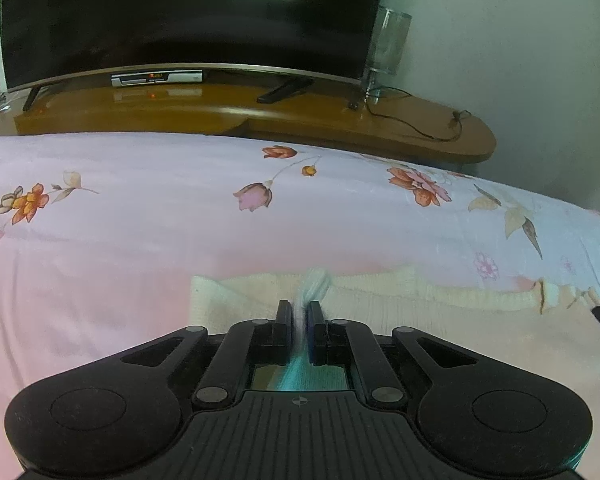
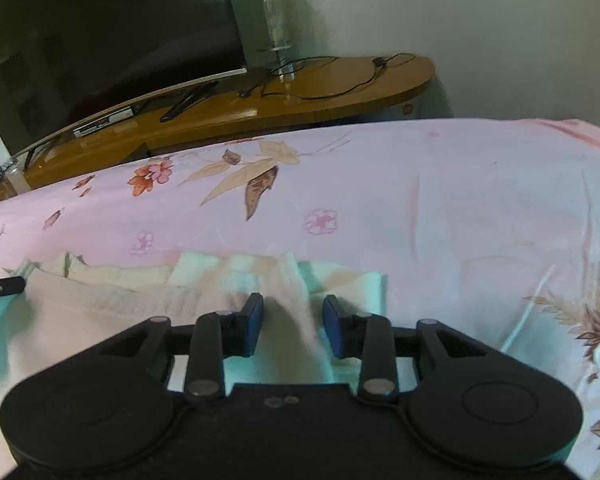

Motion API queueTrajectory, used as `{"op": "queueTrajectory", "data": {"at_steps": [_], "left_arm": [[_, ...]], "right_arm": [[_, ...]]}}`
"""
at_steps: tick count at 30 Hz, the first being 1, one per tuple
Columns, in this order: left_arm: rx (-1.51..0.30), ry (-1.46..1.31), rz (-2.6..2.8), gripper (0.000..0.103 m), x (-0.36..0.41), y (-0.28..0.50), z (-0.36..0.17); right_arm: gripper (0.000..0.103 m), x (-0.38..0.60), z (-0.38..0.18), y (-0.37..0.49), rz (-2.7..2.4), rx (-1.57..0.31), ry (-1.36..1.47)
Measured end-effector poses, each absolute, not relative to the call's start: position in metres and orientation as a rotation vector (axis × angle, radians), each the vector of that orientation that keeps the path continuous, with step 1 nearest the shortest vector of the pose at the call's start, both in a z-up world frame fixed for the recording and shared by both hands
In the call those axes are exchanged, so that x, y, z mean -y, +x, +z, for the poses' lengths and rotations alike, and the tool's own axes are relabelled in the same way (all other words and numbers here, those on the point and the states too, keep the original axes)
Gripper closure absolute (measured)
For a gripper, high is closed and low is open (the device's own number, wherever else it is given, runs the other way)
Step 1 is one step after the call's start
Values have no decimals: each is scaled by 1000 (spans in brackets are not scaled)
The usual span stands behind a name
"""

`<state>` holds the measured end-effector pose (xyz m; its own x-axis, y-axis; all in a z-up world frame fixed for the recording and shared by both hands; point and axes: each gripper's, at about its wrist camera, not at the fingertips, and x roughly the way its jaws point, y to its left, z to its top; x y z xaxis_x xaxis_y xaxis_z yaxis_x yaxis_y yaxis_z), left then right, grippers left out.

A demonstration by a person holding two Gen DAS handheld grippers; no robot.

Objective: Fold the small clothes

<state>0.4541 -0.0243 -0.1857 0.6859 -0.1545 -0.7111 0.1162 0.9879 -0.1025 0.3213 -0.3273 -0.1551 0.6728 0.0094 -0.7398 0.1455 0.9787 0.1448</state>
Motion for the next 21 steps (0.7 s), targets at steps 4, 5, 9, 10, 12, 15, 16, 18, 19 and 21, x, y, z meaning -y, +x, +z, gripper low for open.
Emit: {"op": "queueTrajectory", "data": {"at_steps": [4, 5, 9, 10, 12, 15, 16, 18, 19, 21], "left_arm": [[-756, -78, -126, 97, 21, 451, -180], [-737, -92, -110, 97, 18, 451, -177], [-754, -136, -46, 100, 6, 460, -182], [-767, -123, -32, 100, 6, 461, -188], [-772, -104, -33, 100, 6, 459, -195], [-768, -102, -54, 100, 7, 453, -188], [-772, -95, -64, 100, 8, 450, -184], [-773, -100, -108, 100, 10, 440, -174], [-774, -102, -128, 100, 12, 435, -170], [-797, -92, -179, 100, 19, 421, -165]], "right_arm": [[98, 321, -148, 316, -73, -787, 195], [98, 321, -143, 313, -93, -756, 187], [98, 330, -137, 315, -124, -724, 185], [98, 329, -142, 317, -134, -742, 161], [98, 328, -155, 321, -153, -769, 145], [95, 328, -164, 323, -159, -784, 150], [93, 327, -162, 323, -159, -793, 143], [76, 328, -153, 319, -158, -786, 155], [76, 330, -147, 314, -154, -774, 177], [76, 328, -135, 300, -135, -748, 213]]}}
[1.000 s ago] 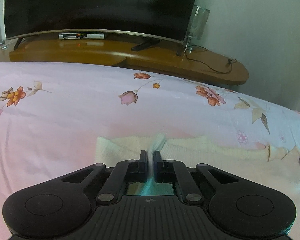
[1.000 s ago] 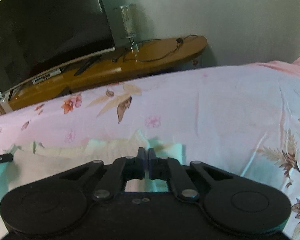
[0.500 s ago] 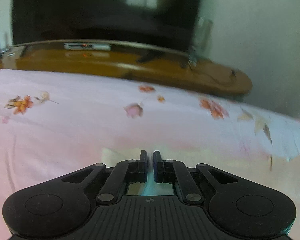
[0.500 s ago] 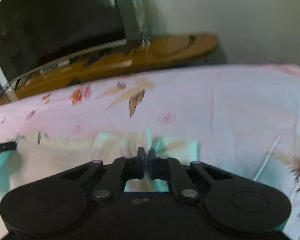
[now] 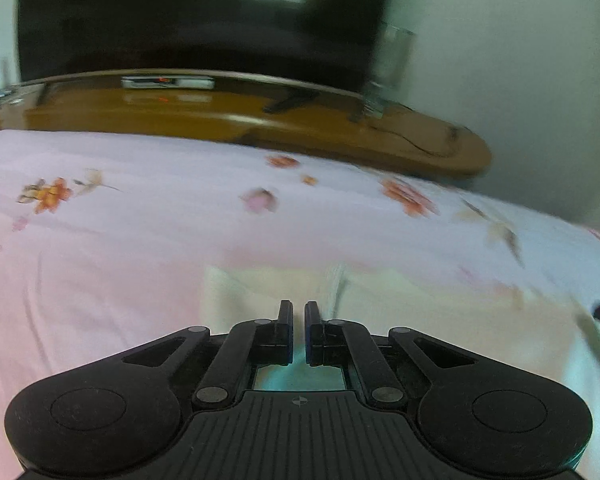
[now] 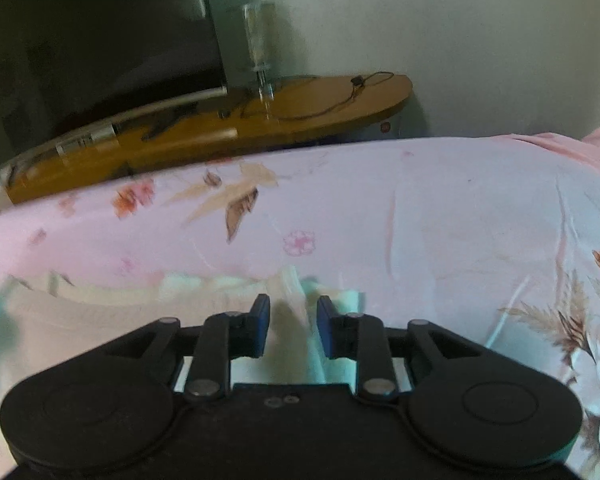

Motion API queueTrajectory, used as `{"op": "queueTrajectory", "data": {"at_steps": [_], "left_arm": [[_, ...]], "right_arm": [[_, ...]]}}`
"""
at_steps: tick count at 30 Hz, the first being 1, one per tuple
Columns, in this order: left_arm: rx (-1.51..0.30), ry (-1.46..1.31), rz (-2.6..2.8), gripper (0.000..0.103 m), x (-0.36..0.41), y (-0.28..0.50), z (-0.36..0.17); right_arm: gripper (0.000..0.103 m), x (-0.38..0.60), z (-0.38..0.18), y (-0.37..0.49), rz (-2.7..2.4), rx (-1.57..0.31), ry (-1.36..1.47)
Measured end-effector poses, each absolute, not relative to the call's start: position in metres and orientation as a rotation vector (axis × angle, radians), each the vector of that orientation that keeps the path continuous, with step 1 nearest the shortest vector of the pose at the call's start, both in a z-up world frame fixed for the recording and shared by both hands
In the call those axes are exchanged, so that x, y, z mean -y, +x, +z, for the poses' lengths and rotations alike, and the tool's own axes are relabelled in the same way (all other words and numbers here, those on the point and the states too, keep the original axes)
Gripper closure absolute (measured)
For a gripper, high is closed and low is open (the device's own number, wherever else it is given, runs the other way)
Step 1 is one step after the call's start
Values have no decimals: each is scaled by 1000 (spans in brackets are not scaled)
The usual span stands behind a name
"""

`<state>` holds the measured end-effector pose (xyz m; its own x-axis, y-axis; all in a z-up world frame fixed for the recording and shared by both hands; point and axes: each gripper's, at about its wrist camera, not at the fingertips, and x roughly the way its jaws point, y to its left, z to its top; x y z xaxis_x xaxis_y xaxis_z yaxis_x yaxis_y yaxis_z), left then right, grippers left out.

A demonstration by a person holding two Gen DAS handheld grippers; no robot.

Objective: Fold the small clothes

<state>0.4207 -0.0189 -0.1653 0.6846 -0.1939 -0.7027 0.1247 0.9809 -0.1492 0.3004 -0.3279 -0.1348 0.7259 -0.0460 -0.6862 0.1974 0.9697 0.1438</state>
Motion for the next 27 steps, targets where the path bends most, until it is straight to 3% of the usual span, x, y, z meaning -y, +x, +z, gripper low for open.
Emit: {"op": "queueTrajectory", "data": {"at_steps": [6, 15, 17, 27], "left_arm": [[-854, -6, -245, 100, 48, 390, -176], [-865, -114, -111, 100, 18, 385, -171], [-863, -112, -151, 100, 22, 368, -167], [-902, -20, -204, 100, 66, 326, -182]], "right_arm": [[76, 289, -124, 265, -37, -772, 192], [79, 283, -148, 250, -145, -850, 142], [73, 277, -137, 237, -125, -824, 167], [73, 222, -152, 220, -23, -885, 121]]}}
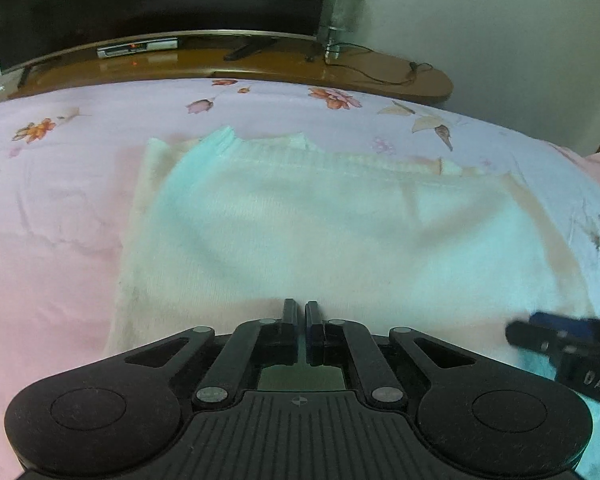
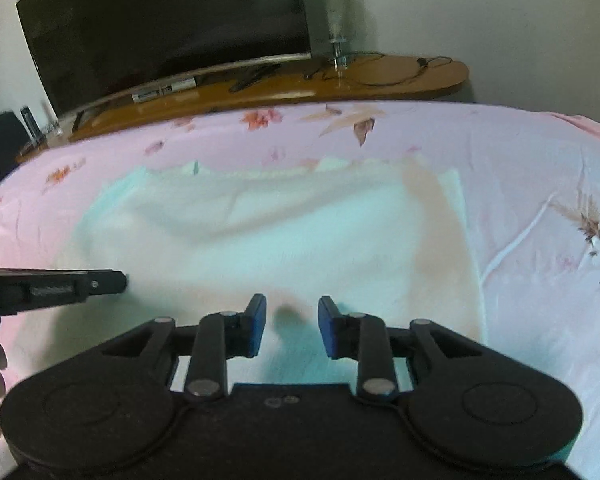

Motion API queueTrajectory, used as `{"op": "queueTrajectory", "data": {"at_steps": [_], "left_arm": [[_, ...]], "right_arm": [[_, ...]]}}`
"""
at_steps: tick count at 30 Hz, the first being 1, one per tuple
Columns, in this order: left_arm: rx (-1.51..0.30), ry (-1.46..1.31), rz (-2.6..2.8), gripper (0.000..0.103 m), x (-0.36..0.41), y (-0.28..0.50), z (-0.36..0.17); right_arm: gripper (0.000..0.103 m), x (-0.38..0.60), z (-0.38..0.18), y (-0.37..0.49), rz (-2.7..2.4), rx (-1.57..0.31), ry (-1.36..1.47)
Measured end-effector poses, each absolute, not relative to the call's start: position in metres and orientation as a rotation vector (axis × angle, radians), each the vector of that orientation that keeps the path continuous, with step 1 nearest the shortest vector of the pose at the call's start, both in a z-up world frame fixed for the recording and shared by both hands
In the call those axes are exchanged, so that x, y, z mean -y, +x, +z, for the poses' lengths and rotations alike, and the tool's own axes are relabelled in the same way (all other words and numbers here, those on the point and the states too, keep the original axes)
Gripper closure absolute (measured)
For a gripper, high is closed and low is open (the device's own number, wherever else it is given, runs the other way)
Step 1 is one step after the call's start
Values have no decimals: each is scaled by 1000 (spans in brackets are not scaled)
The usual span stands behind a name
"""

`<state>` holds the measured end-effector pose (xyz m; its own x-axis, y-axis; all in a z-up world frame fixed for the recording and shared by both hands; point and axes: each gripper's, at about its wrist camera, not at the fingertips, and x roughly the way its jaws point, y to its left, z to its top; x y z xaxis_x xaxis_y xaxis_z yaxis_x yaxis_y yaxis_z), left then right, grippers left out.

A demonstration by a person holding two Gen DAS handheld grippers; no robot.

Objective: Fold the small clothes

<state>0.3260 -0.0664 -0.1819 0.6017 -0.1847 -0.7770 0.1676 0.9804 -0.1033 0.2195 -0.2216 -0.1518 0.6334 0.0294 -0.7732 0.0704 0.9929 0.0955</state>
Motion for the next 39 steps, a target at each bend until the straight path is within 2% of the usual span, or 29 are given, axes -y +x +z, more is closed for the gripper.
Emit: {"op": "queueTrajectory", "data": {"at_steps": [9, 29, 32, 39], "left_arm": [[-931, 9, -182, 99, 62, 308, -175], [-942, 91, -189, 99, 32, 267, -170], [-951, 93, -183, 99, 29, 267, -166], [-948, 127, -173, 99, 21, 273, -153]], "right_arm": [[73, 237, -141, 182, -51, -883, 160], [71, 247, -150, 142, -99, -958, -12], [71, 249, -131, 149, -82, -964, -108], [70, 255, -51, 171, -64, -852, -201]]}}
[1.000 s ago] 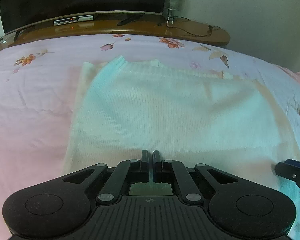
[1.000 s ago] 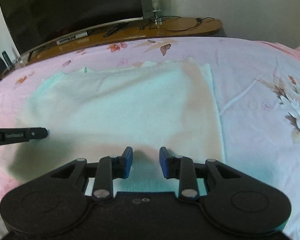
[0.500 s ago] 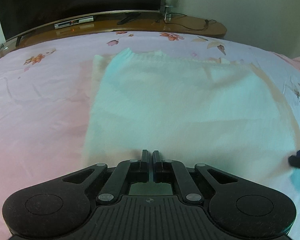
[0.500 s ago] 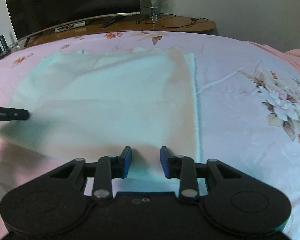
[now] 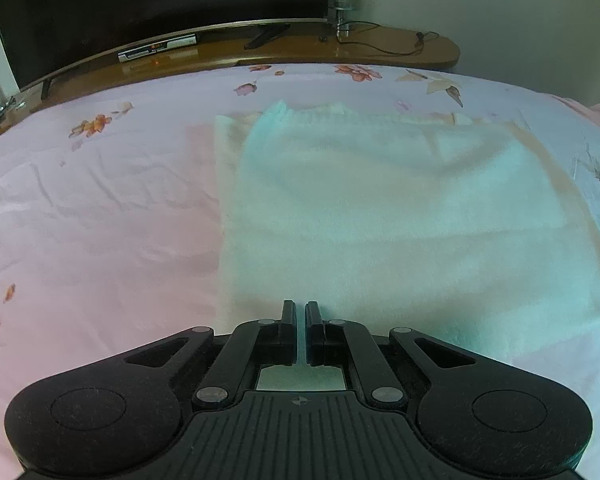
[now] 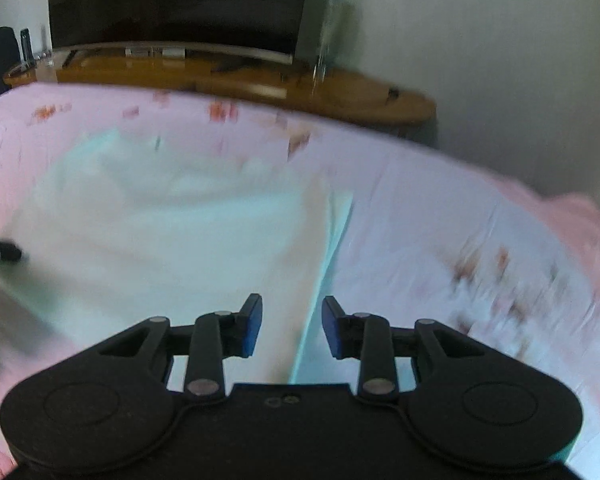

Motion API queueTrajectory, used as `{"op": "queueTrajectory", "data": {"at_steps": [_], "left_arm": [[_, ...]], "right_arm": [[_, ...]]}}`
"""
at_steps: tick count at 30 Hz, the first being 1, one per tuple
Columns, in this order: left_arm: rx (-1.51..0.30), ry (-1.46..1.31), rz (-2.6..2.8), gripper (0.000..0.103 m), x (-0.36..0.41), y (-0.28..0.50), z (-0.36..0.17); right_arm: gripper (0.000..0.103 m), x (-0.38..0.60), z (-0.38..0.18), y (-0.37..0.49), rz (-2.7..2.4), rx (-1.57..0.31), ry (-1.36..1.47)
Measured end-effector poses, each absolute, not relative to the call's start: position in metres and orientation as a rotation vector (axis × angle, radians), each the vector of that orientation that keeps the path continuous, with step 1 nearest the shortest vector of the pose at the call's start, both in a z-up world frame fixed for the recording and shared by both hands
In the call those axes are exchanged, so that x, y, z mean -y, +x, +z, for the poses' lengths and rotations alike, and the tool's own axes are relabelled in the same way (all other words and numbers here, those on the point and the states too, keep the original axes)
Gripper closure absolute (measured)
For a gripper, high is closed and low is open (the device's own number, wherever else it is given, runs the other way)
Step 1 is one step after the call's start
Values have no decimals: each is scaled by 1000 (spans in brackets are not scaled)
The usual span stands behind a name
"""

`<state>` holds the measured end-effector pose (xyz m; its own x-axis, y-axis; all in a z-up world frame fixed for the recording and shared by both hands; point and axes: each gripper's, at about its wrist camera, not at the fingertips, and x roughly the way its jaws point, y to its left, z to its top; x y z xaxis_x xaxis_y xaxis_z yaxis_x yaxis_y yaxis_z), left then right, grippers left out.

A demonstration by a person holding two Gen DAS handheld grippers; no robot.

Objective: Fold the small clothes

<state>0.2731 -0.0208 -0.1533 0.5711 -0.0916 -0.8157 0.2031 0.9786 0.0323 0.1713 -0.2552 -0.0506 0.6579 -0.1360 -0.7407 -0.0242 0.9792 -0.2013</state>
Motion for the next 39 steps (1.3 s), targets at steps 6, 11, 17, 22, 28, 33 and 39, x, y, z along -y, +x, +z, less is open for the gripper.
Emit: {"op": "queueTrajectory", "data": {"at_steps": [6, 11, 17, 22, 28, 33, 39], "left_arm": [[-939, 156, -141, 99, 15, 297, -137], [-984, -3, -114, 99, -10, 303, -139], [-1058, -358, -101, 99, -53, 277, -168], [-1080, -544, -116, 99, -62, 249, -188], [-1094, -712, -133, 99, -64, 237, -206], [-1087, -824, -141, 99, -63, 228, -224], [-1052, -938, -150, 99, -62, 233, -242]], "right_arm": [[65, 253, 25, 212, -70, -687, -212], [56, 249, 8, 219, -54, -627, -136], [56, 238, -101, 206, 5, -819, 53], [57, 226, -132, 212, 26, -869, 157], [72, 198, -125, 242, 34, -823, 86], [87, 186, -136, 269, 44, -827, 90], [85, 160, -170, 274, 78, -871, -39]]}}
